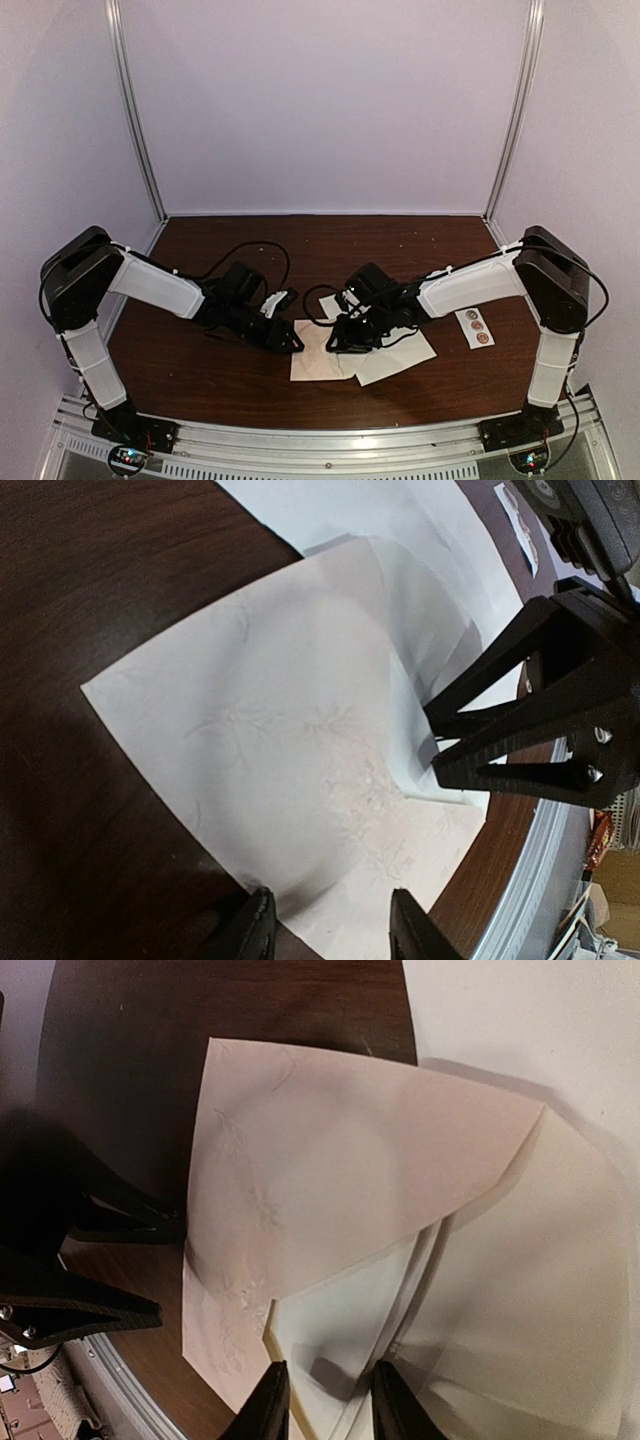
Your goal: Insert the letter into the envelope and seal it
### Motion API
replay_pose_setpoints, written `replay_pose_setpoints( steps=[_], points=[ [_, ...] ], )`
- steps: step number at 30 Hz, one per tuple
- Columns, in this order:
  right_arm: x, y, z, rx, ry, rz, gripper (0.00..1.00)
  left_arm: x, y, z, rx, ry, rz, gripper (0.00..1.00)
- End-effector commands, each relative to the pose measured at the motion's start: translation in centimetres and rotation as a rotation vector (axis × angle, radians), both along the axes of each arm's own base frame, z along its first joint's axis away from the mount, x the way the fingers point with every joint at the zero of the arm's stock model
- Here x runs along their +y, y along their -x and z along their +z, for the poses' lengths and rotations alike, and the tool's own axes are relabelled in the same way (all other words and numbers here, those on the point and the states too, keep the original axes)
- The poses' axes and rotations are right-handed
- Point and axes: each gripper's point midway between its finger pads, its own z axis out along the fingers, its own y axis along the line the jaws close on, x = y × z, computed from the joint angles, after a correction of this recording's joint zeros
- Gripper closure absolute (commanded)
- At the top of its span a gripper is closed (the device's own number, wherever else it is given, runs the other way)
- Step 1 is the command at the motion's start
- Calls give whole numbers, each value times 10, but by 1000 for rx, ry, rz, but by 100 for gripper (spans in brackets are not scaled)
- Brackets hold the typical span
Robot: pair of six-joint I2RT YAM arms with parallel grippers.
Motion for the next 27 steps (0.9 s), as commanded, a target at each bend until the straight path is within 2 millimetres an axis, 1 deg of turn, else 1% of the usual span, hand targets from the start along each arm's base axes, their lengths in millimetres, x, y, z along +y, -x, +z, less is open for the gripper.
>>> replay_pose_setpoints(
  steps=[1, 13, 18, 20, 23, 25, 27],
  points=[
    [8, 2, -2, 6, -5, 12, 71, 2, 9, -16, 34, -45, -15, 61],
    [15, 1, 1, -3, -11, 23, 72, 2, 9, -16, 26, -49, -12, 61],
    [12, -2, 6, -22, -3, 12, 72, 3, 3, -7, -12, -49, 7, 61],
    [10, -3, 10, -35, 6, 11, 70, 4, -1, -2, -36, -52, 17, 59],
    [2, -8, 23, -86, 45, 4, 65, 7, -11, 18, -106, -62, 47, 55],
    [-7, -14, 41, -145, 66, -7, 59, 10, -22, 41, -178, -63, 75, 50],
    [-18, -18, 60, -206, 87, -24, 51, 13, -34, 69, -260, -55, 111, 44]
  ],
)
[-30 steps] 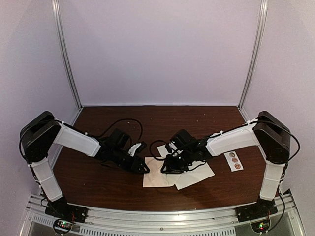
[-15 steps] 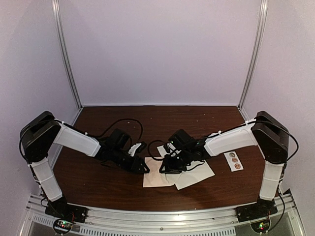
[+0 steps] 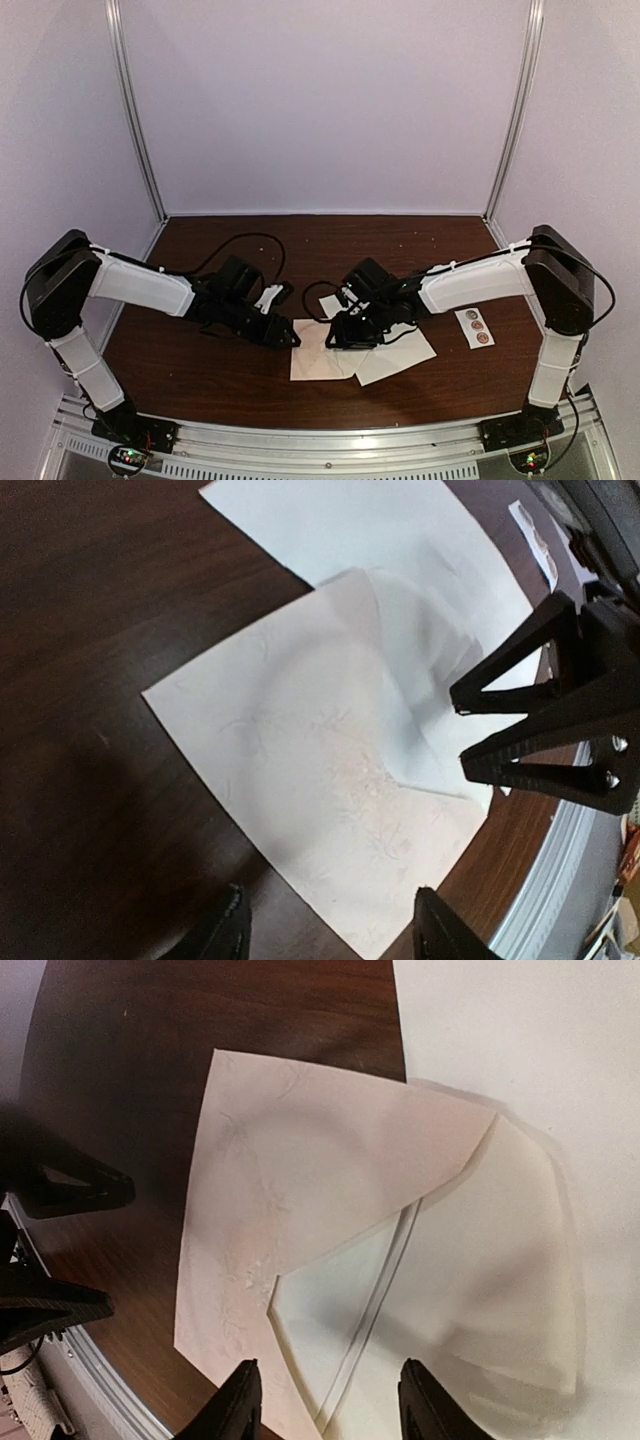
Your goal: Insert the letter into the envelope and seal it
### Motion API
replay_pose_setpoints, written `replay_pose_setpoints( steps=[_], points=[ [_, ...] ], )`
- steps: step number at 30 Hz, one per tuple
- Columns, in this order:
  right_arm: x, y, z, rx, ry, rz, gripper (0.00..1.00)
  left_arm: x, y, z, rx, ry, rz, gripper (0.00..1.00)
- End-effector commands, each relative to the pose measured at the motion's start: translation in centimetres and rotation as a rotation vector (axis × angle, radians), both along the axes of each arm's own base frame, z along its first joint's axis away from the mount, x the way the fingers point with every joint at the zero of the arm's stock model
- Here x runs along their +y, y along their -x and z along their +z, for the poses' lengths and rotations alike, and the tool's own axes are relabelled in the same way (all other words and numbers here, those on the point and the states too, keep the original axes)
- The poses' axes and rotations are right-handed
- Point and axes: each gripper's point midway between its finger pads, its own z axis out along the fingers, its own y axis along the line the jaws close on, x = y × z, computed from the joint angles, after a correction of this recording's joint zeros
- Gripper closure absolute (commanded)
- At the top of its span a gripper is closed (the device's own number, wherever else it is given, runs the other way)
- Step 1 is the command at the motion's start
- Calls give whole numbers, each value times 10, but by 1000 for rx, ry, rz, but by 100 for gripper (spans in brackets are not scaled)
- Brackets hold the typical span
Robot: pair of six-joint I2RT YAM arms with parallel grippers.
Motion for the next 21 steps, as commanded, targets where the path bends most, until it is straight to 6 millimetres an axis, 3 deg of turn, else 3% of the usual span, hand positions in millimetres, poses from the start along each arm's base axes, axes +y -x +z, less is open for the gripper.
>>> replay_pose_setpoints(
  steps=[1, 5, 9, 11, 16, 21],
  points=[
    [-22, -18, 60, -188, 39, -41, 47, 5, -36, 71, -229, 17, 82, 40],
    [-52, -24, 84, -260, 54, -108, 34, 8, -50, 122, -343, 73, 143, 30],
    [-85, -29, 92, -280, 27, -171, 27, 4, -56, 141, -379, 131, 203, 28],
    [-102, -30, 87, -267, 7, -199, 27, -6, -55, 146, -388, 157, 219, 28],
    [-143, -28, 68, -223, -13, -265, 29, -56, -42, 161, -380, 297, 200, 32],
    [-184, -18, 43, -174, 5, -352, 33, -121, -21, 153, -342, 350, 110, 38]
  ],
)
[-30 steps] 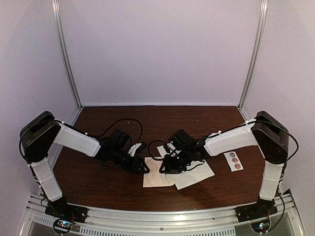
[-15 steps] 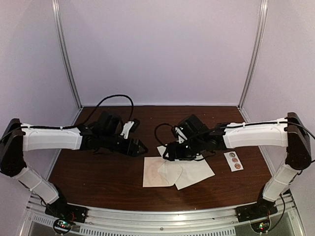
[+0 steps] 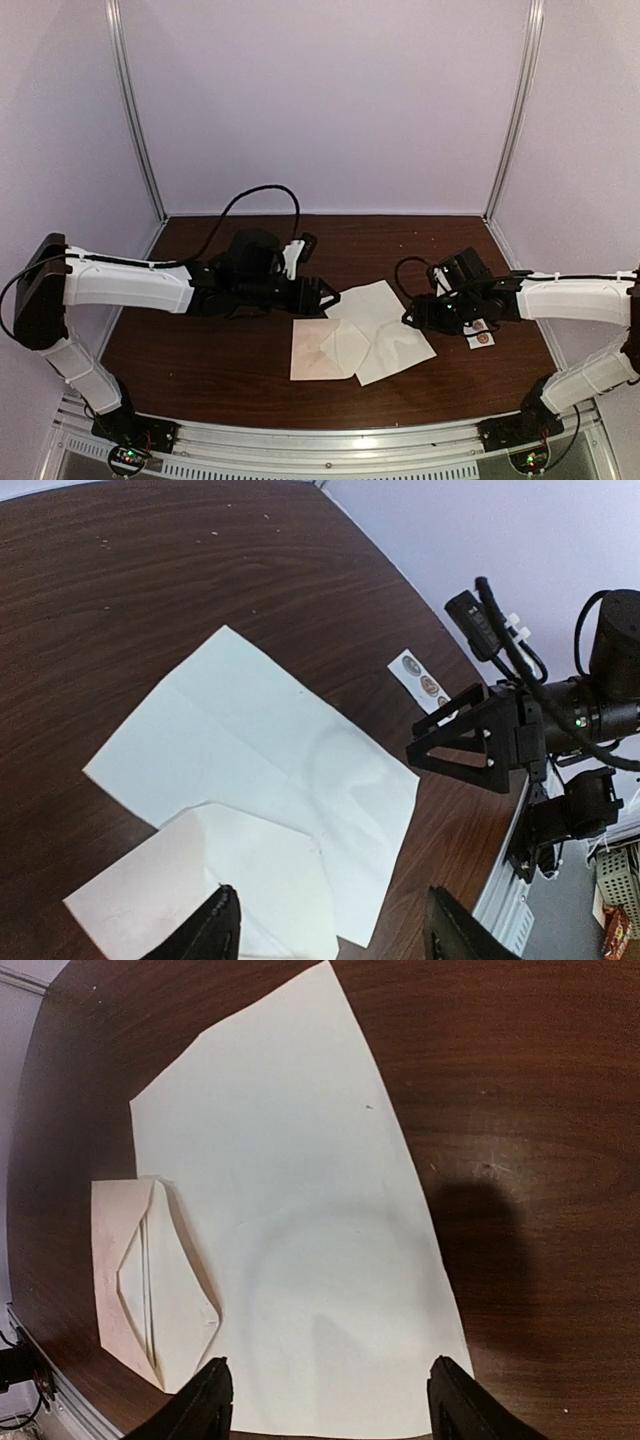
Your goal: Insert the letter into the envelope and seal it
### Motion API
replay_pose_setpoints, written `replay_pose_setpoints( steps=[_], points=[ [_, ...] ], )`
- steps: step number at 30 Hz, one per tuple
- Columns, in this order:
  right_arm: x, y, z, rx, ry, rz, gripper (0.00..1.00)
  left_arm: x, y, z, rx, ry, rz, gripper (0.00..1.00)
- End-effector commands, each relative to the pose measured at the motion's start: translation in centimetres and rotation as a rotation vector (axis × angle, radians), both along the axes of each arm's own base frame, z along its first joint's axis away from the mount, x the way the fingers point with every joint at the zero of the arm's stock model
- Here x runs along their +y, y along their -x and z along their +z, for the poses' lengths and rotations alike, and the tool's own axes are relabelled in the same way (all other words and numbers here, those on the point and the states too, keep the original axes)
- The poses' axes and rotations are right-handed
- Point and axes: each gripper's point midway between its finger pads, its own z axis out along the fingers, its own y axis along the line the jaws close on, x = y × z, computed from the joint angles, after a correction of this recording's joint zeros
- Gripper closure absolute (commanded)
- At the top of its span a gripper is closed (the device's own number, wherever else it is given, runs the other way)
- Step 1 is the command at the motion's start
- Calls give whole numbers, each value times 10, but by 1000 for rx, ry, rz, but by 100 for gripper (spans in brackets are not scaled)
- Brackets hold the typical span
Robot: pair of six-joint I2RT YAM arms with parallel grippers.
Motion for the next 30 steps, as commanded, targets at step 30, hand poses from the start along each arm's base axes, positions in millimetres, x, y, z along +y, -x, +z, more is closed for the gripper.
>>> replay_pose_setpoints(
  steps=[30],
  points=[
    [-49, 41, -53, 132, -62, -148, 52, -157, 32, -120, 83, -51, -271, 55]
  ],
)
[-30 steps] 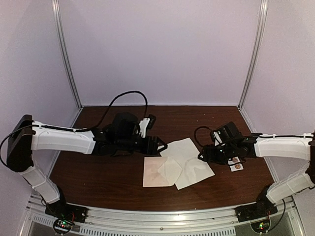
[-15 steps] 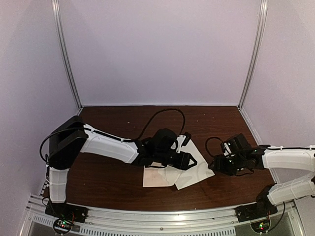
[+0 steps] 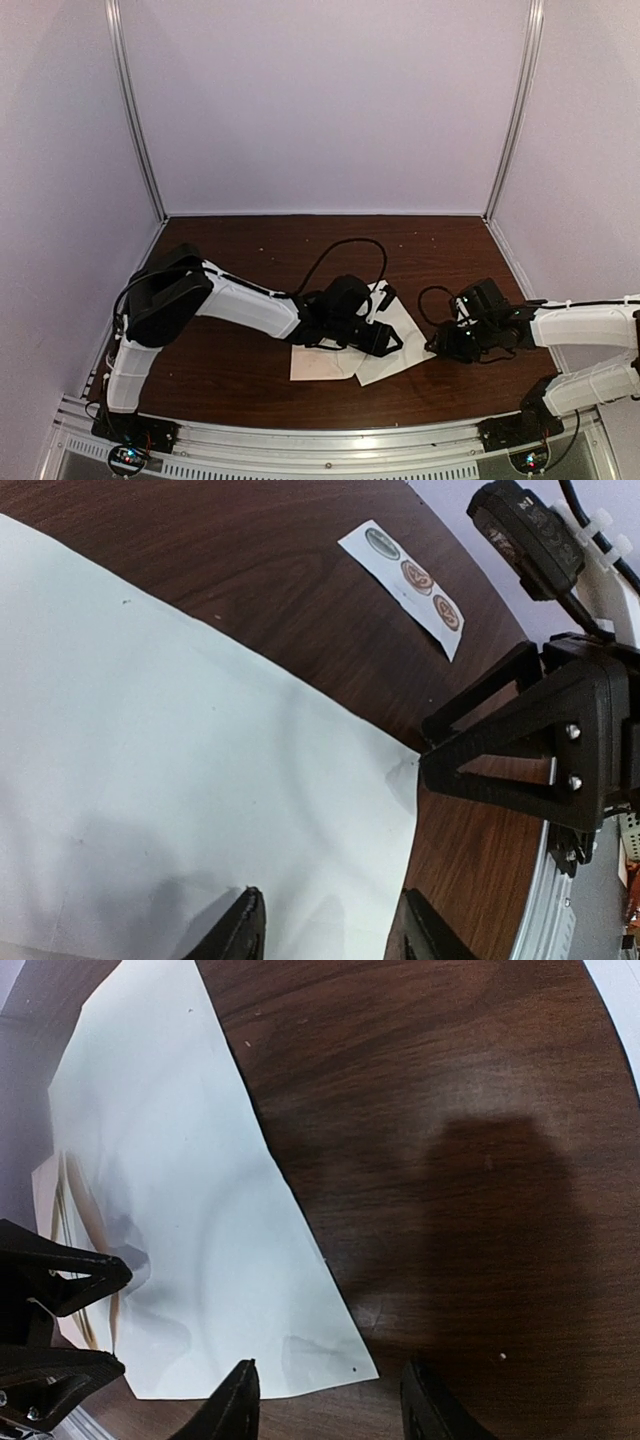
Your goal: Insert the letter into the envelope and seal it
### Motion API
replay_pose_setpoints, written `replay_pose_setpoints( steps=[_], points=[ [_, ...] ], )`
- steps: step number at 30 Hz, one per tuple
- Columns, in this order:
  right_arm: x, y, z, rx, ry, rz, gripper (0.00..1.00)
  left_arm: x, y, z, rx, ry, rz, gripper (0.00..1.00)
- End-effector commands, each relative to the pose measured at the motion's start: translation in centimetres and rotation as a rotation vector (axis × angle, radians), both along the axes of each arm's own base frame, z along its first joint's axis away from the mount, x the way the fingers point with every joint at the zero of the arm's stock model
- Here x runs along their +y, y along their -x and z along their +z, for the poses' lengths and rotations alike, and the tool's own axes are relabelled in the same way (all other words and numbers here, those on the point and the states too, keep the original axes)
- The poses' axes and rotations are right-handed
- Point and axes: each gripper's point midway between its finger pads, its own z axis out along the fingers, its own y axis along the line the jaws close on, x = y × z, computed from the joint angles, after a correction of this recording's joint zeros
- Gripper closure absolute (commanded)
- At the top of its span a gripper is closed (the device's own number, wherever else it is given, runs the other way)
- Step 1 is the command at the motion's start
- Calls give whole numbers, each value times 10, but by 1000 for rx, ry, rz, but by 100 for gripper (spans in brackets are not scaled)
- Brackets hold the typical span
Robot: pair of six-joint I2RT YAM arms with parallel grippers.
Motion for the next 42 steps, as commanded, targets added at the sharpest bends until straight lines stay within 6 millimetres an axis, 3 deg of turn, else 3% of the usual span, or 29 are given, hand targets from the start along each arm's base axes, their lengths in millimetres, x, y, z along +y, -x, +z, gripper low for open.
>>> replay_pose_setpoints(
  steps=[1, 13, 23, 34, 42],
  points=[
    [5, -1, 2, 2, -46, -14, 52, -4, -2, -4, -22, -4, -25, 55],
    [2, 6, -13, 52, -50, -50, 55, 5, 1, -29, -1, -61, -22, 56],
    [22, 1, -12, 39, -183, -37, 57, 7, 4, -33, 11, -67, -31, 56],
    [32, -4, -14, 32, -214, -15, 48, 6, 5, -32, 19, -60, -33, 57],
    [28, -10, -11, 3, -195, -36, 61, 5, 2, -19, -3, -34, -17, 57]
  ],
)
